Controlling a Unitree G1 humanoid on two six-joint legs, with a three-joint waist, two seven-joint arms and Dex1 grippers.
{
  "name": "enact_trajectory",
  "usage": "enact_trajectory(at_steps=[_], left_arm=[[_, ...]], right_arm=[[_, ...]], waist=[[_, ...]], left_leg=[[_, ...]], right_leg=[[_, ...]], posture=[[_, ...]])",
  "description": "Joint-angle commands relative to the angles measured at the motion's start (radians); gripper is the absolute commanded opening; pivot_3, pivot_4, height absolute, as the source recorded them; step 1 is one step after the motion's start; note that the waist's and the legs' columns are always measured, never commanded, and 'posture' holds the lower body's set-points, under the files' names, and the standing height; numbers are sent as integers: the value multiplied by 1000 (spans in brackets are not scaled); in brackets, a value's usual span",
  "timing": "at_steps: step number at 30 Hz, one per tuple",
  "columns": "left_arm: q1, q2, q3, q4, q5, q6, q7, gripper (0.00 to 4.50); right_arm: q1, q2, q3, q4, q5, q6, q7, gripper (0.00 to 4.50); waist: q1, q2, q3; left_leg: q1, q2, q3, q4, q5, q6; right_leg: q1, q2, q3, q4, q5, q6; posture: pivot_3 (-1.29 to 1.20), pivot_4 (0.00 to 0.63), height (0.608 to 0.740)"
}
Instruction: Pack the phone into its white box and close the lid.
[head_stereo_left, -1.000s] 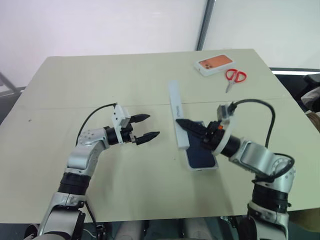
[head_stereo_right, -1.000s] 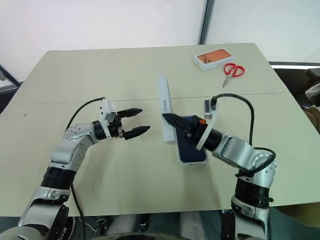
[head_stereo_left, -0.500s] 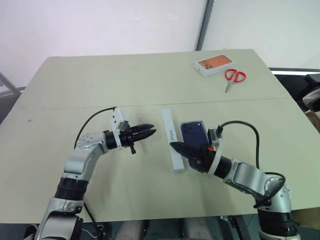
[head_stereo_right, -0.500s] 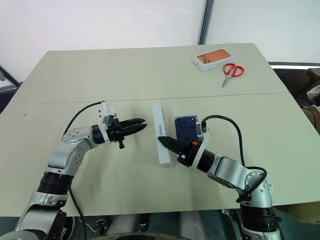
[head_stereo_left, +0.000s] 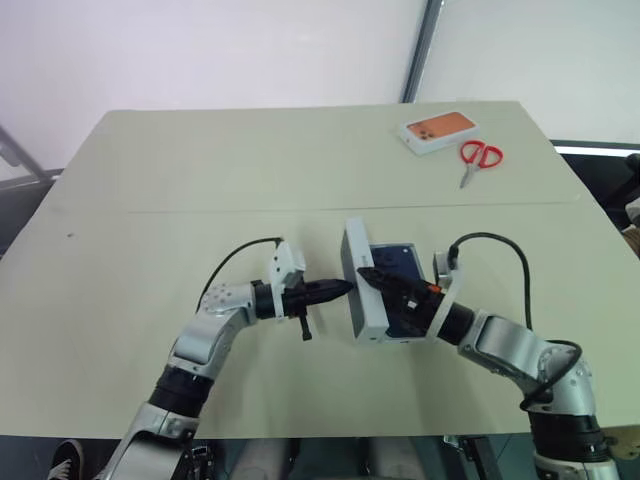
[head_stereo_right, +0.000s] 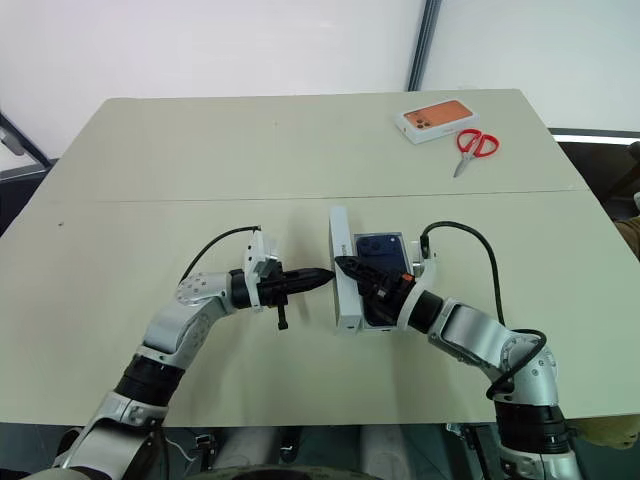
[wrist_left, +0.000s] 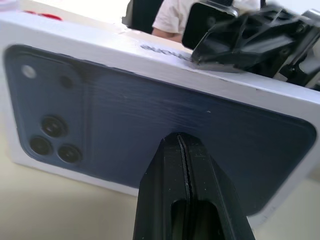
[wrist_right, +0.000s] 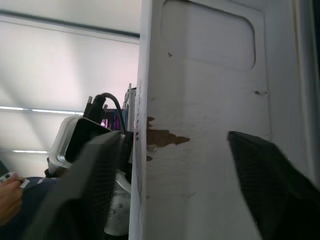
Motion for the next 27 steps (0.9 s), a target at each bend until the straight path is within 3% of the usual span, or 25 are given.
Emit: enact_trajectory(at_steps=[1, 7, 10, 13, 17, 22, 23, 27], left_arm=[[-19, -21, 3, 5, 8, -29, 16, 0], [-59, -95, -11, 84, 27, -55, 45, 0], [-94, -146, -53, 132, 60, -73, 45, 0], [-127, -181, -74, 157, 79, -83, 43, 0], [-153, -201, -62, 177, 71, -75, 36, 0], [-135, -168, -46, 156, 64, -62, 22, 0], [-128, -156, -38, 143, 63, -58, 24, 0], [-94, -91, -17, 86, 57, -26, 21, 0]], right_arm=[[-45, -135, -90, -51, -54, 5, 91, 4471], [-58, -333, -202, 6, -315, -22, 313, 4471], [-10, -509, -76, -49, -697, -103, 556, 4471], [-19, -542, -7, -46, -898, -188, 641, 4471], [-47, -521, 38, -25, -1136, -316, 675, 3180], [-23, -471, 83, -45, -1308, -411, 726, 368], [-20, -471, 114, -51, -1373, -440, 728, 29], [-24, -446, 161, -67, -1499, -508, 764, 29]], waist=[[1, 0, 0], [3, -1, 0], [3, 0, 0], [-1, -1, 0], [0, -1, 0], [1, -1, 0], [1, -1, 0], [2, -1, 0]], left_leg=[[0, 0, 1, 0, 0, 1], [0, 0, 2, 2, -1, 2], [0, -1, 3, 4, -2, 3], [0, 0, 3, 5, -2, 4], [0, 0, 3, 6, -2, 4], [0, 0, 3, 6, -2, 4], [0, 0, 3, 6, -2, 4], [0, 0, 2, 7, -2, 3]], right_leg=[[0, 0, 0, 0, 0, 0], [2, 0, -1, -1, 0, 0], [2, 0, -1, 0, 0, 1], [3, 0, -2, -1, 0, 1], [3, 0, -1, 0, 0, 1], [3, 0, -1, -1, 0, 1], [3, 0, -1, -1, 0, 1], [3, 0, -1, 0, 0, 1]], posture=[[0, 150, 740], [0, 150, 740], [0, 150, 740], [0, 150, 740], [0, 150, 740], [0, 150, 740], [0, 150, 740], [0, 150, 740]])
